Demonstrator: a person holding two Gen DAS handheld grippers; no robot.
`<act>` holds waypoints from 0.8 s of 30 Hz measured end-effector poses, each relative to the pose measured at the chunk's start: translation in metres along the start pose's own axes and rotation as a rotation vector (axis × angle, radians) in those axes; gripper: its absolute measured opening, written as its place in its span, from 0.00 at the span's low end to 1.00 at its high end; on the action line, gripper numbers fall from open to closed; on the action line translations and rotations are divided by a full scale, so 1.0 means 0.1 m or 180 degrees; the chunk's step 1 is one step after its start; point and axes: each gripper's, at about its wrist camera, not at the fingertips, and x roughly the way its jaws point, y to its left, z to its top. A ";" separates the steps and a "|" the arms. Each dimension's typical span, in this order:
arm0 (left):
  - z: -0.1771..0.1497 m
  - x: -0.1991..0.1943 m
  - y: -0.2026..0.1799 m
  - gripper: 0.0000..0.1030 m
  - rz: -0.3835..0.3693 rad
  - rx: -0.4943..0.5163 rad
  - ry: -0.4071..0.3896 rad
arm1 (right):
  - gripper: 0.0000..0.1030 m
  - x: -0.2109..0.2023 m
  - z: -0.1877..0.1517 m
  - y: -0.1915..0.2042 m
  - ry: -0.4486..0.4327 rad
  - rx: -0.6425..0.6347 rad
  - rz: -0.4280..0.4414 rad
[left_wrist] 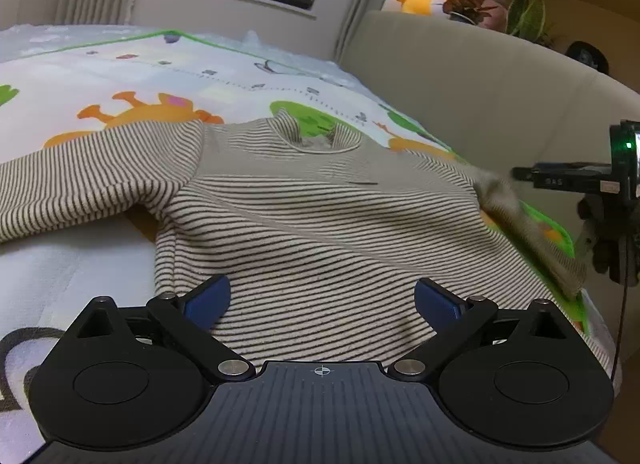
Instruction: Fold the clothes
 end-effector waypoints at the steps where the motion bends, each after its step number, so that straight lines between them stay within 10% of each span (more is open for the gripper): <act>1: 0.00 0.01 -0.01 0.99 0.0015 0.0022 0.0008 | 0.54 -0.03 -0.04 -0.07 -0.0007 0.0108 -0.0071; 14: -0.01 0.03 -0.13 1.00 0.0158 0.0186 0.0015 | 0.54 -0.92 -1.23 -0.49 0.0361 0.2093 0.0537; 17: -0.02 0.03 -0.15 1.00 0.0184 0.0219 0.0015 | 0.48 -0.73 -1.31 -0.38 0.0469 0.2131 0.0481; 19: -0.02 0.03 -0.15 1.00 0.0188 0.0227 0.0011 | 0.08 -0.65 -1.18 -0.32 0.0389 0.1980 0.0513; 24: -0.03 0.04 -0.16 1.00 0.0205 0.0251 0.0004 | 0.07 -0.68 -0.37 -0.21 -0.0209 0.1381 0.0595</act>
